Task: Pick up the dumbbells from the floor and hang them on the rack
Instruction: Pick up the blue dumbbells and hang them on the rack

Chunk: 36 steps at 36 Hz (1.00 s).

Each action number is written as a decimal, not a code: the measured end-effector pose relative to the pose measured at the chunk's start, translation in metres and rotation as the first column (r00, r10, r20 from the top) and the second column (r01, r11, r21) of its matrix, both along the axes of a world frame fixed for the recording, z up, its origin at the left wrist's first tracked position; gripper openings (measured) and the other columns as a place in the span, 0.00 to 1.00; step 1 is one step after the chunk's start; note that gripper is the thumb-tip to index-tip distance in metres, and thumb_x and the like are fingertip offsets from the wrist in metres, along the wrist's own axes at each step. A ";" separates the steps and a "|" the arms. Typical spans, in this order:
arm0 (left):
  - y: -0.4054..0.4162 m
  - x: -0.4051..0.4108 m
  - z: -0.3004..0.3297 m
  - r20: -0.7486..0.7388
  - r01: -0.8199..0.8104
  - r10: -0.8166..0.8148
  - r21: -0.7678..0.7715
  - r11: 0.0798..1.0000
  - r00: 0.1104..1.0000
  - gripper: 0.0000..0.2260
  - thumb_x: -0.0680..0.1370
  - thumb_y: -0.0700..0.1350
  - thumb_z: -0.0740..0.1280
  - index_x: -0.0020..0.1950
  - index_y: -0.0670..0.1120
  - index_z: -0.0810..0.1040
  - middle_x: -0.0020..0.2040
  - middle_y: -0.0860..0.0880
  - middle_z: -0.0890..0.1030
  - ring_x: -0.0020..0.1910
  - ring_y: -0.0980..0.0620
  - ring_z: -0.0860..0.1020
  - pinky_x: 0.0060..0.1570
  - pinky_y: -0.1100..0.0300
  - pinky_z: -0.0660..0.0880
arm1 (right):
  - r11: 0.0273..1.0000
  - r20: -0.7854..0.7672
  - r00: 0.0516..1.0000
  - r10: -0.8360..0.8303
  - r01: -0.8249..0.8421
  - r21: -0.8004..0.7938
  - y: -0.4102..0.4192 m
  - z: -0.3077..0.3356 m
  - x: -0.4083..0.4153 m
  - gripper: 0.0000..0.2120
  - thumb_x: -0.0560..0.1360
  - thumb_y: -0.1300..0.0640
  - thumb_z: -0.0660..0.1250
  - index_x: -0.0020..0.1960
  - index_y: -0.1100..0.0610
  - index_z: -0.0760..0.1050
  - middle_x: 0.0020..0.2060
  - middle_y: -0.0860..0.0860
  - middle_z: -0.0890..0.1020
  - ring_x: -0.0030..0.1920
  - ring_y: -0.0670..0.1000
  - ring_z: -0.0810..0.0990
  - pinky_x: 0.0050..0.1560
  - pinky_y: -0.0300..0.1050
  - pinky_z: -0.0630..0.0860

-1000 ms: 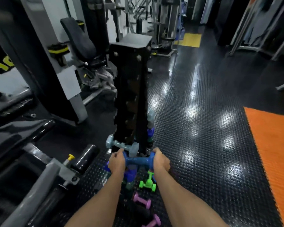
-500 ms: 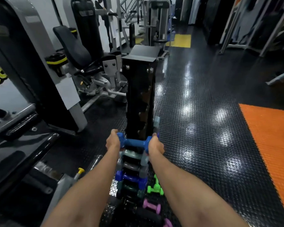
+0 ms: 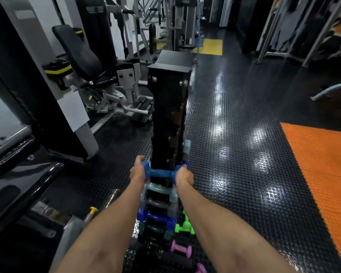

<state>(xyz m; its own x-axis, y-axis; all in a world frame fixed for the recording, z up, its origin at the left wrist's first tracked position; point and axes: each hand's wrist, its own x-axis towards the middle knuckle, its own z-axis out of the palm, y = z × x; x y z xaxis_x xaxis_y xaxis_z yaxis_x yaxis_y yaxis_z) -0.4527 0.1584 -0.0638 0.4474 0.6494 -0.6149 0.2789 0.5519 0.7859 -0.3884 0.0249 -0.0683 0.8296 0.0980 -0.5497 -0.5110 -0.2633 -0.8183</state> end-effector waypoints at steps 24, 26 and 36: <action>0.011 0.032 -0.033 -0.151 0.144 -0.117 0.181 0.973 0.982 0.32 0.80 0.65 0.54 0.76 0.45 0.65 0.73 0.41 0.69 0.70 0.39 0.70 0.70 0.44 0.66 | 0.961 0.056 0.974 0.218 -0.204 -0.186 -0.003 -0.040 0.005 0.20 0.83 0.51 0.56 0.72 0.58 0.68 0.66 0.60 0.77 0.64 0.61 0.75 0.63 0.49 0.71; -0.003 0.033 -0.030 -0.245 0.075 -0.021 0.215 0.974 0.969 0.35 0.80 0.67 0.52 0.78 0.44 0.61 0.76 0.39 0.65 0.73 0.37 0.66 0.72 0.43 0.62 | 0.943 -0.004 0.964 0.265 -0.261 -0.205 -0.013 -0.040 0.003 0.28 0.83 0.45 0.56 0.80 0.56 0.57 0.73 0.58 0.69 0.71 0.60 0.70 0.69 0.48 0.67; -0.107 0.048 0.000 -0.375 -0.067 0.183 0.302 0.951 0.909 0.33 0.82 0.64 0.52 0.80 0.44 0.54 0.78 0.38 0.59 0.76 0.36 0.59 0.73 0.42 0.55 | 0.957 0.031 0.984 0.174 -0.162 -0.239 -0.072 0.007 0.007 0.19 0.81 0.55 0.58 0.69 0.63 0.71 0.66 0.61 0.76 0.65 0.60 0.75 0.57 0.43 0.71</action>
